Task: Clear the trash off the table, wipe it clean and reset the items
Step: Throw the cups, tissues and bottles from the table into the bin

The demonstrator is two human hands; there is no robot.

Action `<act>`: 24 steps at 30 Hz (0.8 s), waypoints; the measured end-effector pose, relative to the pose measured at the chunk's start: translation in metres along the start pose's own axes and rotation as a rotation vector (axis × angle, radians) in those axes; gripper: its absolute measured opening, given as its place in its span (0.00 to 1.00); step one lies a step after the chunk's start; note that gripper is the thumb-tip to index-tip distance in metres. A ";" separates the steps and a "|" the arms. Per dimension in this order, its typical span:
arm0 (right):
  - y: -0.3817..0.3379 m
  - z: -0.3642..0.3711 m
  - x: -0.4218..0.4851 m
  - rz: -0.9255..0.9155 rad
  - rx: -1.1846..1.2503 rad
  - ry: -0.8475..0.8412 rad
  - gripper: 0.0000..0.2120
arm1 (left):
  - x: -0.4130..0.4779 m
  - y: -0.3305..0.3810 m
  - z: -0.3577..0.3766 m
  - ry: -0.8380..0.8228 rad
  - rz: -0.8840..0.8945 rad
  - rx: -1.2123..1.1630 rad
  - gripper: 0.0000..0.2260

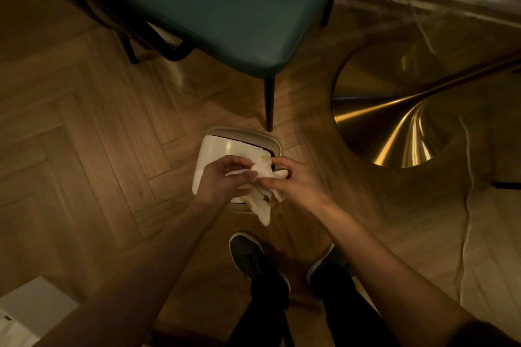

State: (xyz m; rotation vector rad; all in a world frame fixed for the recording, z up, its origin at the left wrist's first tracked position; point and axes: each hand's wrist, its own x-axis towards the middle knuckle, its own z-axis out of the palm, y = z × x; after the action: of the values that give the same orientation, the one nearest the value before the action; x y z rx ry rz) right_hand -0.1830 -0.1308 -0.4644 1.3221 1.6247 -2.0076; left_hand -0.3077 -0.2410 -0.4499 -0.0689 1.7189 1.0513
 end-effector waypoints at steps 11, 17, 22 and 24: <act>0.033 0.013 0.047 0.089 -0.188 0.236 0.22 | 0.025 -0.021 -0.049 0.322 0.096 0.436 0.35; 0.035 0.054 0.088 0.070 -0.328 0.228 0.19 | 0.009 -0.024 -0.058 0.391 0.297 0.492 0.32; 0.038 0.061 0.105 0.168 -0.371 0.242 0.20 | 0.000 -0.025 -0.050 0.327 0.373 0.517 0.30; 0.031 0.055 0.088 0.162 -0.420 0.215 0.18 | -0.003 -0.024 -0.050 0.365 0.376 0.506 0.31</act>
State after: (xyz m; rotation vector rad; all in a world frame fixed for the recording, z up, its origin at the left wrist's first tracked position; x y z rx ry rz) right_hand -0.2386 -0.1595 -0.5530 1.4803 1.8333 -1.3722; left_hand -0.3309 -0.2901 -0.4600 0.4224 2.3505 0.8682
